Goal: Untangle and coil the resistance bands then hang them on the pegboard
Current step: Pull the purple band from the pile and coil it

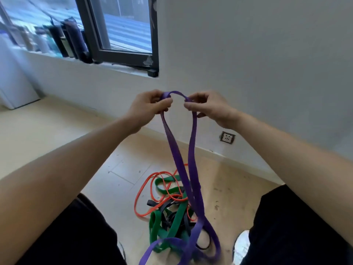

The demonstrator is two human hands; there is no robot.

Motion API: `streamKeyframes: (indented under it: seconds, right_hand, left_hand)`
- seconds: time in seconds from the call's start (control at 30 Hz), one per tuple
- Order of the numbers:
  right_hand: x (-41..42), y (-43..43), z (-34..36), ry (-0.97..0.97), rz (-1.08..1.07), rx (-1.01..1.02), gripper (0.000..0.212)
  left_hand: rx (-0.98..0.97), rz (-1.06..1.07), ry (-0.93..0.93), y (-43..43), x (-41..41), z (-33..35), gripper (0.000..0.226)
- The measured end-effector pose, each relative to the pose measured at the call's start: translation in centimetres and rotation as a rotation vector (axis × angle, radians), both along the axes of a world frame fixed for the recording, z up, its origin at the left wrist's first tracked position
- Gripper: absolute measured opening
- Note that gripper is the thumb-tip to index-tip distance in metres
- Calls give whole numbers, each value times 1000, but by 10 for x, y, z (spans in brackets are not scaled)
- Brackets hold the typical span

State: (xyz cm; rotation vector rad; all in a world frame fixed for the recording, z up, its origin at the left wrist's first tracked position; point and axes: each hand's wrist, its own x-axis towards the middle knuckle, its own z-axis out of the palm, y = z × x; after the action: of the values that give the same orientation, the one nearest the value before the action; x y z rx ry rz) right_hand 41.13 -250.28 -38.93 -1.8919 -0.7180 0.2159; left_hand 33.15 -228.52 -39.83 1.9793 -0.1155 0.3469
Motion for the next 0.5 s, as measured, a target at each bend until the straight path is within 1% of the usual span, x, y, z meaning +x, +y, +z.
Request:
streamKeyframes:
  seconds: [0.07, 0.13, 0.2, 0.27, 0.33, 0.37, 0.43, 0.5]
  right_hand:
    - [8, 3, 10, -17, 3, 45, 30]
    - [20, 7, 12, -53, 3, -2, 32]
    - [39, 9, 4, -77, -17, -59, 27]
    - [61, 11, -12, -60, -49, -75, 22]
    - [86, 17, -35, 9, -56, -92, 24]
    - [97, 20, -48, 57, -49, -99, 26]
    - [113, 28, -75, 138, -28, -84, 30]
    - [120, 37, -97, 202, -1, -31, 33]
  left_hand:
    - [-68, 52, -58, -1, 14, 8, 16]
    - [-64, 88, -64, 2, 30, 7, 10]
    - [-51, 88, -13, 7, 49, -3, 7]
    - [-58, 75, 68, 12, 70, -19, 10]
    - [-126, 50, 141, 15, 92, -37, 15]
    - [-190, 33, 168, 16, 101, -46, 19]
    - [-284, -9, 189, 17, 118, -63, 22]
    - [-248, -37, 183, 16, 129, -75, 20]
